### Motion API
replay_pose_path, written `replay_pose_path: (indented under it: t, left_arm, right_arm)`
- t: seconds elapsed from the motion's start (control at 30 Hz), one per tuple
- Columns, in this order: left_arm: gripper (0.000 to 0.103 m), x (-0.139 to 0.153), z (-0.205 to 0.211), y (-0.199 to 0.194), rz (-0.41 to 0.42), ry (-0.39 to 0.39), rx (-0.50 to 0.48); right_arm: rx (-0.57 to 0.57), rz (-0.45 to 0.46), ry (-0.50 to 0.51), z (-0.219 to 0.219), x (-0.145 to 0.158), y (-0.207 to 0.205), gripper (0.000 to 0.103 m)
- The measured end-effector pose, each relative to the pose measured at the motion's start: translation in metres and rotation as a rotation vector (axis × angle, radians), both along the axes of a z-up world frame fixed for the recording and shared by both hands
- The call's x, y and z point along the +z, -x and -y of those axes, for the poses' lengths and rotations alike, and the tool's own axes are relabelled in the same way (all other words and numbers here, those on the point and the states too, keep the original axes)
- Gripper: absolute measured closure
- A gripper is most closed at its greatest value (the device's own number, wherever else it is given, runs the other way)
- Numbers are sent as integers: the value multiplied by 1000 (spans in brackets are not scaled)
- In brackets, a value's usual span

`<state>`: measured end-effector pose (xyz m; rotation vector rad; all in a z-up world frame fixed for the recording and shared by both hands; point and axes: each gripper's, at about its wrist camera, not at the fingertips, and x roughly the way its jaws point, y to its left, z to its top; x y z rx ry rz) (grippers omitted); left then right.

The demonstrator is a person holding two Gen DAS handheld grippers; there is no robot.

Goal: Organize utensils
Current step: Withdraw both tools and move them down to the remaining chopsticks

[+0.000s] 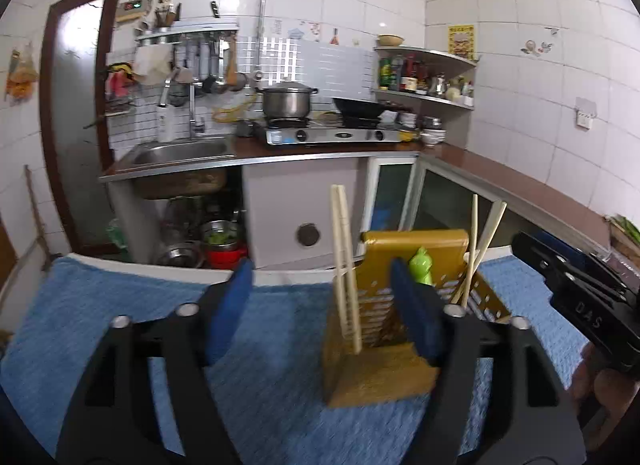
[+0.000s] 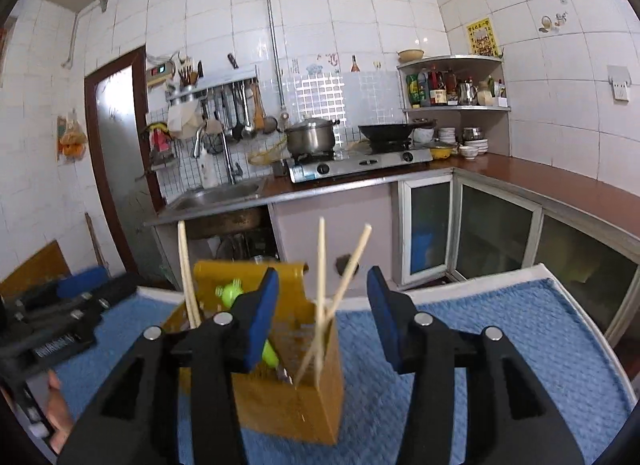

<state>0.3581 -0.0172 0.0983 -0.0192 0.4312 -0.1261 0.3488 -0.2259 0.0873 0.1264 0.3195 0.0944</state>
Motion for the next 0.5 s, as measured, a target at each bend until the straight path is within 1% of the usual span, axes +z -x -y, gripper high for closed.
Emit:
replay_pose_path:
  t: [0.07,0.2,0.3,0.33,0.4,0.5]
  left_arm:
    - [19,1,-7,12,-7,-8,23]
    - [13,-3,-19,33,-42,-22,56]
    - [8,-7,-24,49,-51,-32,71]
    - [7,-9,-25,56,-53,-39,79]
    - [5,-12,-28,66,-57,-46,78]
    - [5,-20,-27,81,-85,-63,80]
  right_arm:
    - [-2,-21,13,1,-3,10,56]
    - [-24,-57,35,2,-11,37,45]
    - [-31,-79,53,1,-17,54,40]
    - [-31,-85,54,1,-18,59,37]
    - [-35,-100,48,1,-22,72,34]
    - [-34,-129,38,2,-30,88,34]
